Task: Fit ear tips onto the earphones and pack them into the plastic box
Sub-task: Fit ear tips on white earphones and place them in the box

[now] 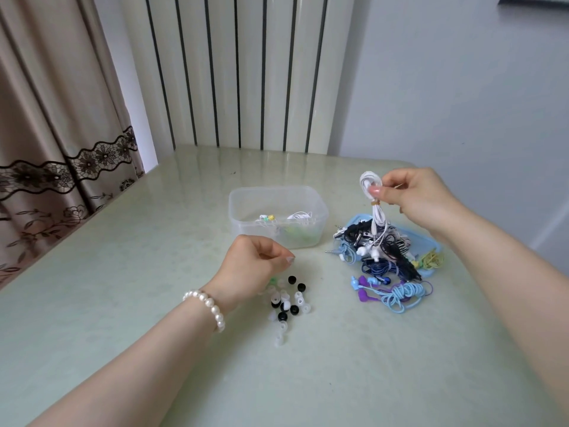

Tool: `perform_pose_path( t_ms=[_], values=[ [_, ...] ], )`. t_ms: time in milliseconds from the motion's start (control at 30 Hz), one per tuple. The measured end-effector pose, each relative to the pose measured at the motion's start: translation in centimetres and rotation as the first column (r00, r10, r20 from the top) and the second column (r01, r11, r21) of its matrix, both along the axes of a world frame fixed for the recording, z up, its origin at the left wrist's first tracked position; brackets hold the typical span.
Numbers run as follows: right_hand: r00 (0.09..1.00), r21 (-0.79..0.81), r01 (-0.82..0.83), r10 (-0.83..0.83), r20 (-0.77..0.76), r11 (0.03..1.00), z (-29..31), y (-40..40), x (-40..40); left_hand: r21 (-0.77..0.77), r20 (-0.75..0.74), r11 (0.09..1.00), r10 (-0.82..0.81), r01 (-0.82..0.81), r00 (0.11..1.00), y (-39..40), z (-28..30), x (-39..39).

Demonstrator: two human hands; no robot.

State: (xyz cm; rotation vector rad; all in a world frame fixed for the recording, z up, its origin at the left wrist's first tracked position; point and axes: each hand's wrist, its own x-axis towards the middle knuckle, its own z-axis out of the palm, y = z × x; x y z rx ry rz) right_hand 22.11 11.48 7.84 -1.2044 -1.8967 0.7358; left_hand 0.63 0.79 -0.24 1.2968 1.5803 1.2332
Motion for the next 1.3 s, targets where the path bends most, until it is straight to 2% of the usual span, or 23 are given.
perform_pose_path(
  t_ms=[100, 200, 333, 433, 500, 600, 700, 767, 867, 1033, 1200, 1300],
  values=[
    [0.988, -0.016, 0.086, -0.087, -0.125, 0.996, -0.3, 0.2, 0.1, -0.006, -0.008, 1.0, -0.001, 0.001, 1.0, 0.0, -0.1, 0.2],
    [0.971, -0.114, 0.087, -0.11, -0.213, 0.99, -0.4, -0.1, -0.1, -0.01, -0.001, 1.0, -0.001, 0.001, 1.0, -0.1, -0.1, 0.3],
    [0.953, -0.279, -0.082, -0.006, -0.303, 0.957, -0.9, -2.1, -1.3, 0.002, 0.063, 1.0, -0.004, 0.004, 0.998, -0.3, 0.3, 0.6],
    [0.878, -0.41, -0.281, 0.06, -0.474, 0.868, -1.2, -4.0, -2.8, 0.045, 0.165, 0.994, -0.106, 0.1, 0.981, -0.6, 0.7, 0.9],
    [0.809, -0.457, -0.42, 0.094, -0.581, 0.784, -1.4, -5.0, -3.8, 0.058, 0.336, 0.978, -0.208, 0.2, 0.919, -0.8, 1.0, 1.2],
    [0.705, -0.448, -0.575, 0.137, -0.696, 0.685, -1.4, -6.3, -4.5, -0.02, 0.588, 0.937, -0.272, 0.35, 0.761, -1.2, 1.6, 1.8],
    [0.651, -0.404, -0.611, 0.141, -0.746, 0.681, -1.7, -6.9, -4.7, -0.047, 0.72, 0.888, -0.287, 0.457, 0.632, -1.5, 2.1, 1.9],
    [0.625, -0.379, -0.607, 0.124, -0.771, 0.698, -2.2, -6.6, -4.5, -0.026, 0.739, 0.882, -0.3, 0.471, 0.603, -1.6, 2.2, 1.9],
    [0.617, -0.365, -0.604, 0.126, -0.777, 0.708, -2.9, -6.1, -3.9, -0.017, 0.718, 0.902, -0.288, 0.43, 0.633, -1.4, 2.1, 1.6],
    [0.653, -0.37, -0.618, 0.191, -0.733, 0.694, -4.1, -6.2, -3.4, -0.028, 0.59, 0.949, -0.239, 0.315, 0.771, -1.0, 1.2, 1.4],
    [0.799, -0.349, -0.488, 0.249, -0.547, 0.8, -5.4, -7.2, -4.4, -0.022, 0.514, 0.955, -0.244, 0.297, 0.822, -1.0, 1.0, 1.3],
    [0.873, -0.278, -0.399, 0.27, -0.405, 0.873, -5.6, -7.6, -4.5, -0.046, 0.47, 0.95, -0.252, 0.308, 0.846, -1.1, 0.8, 1.5]
  ],
)
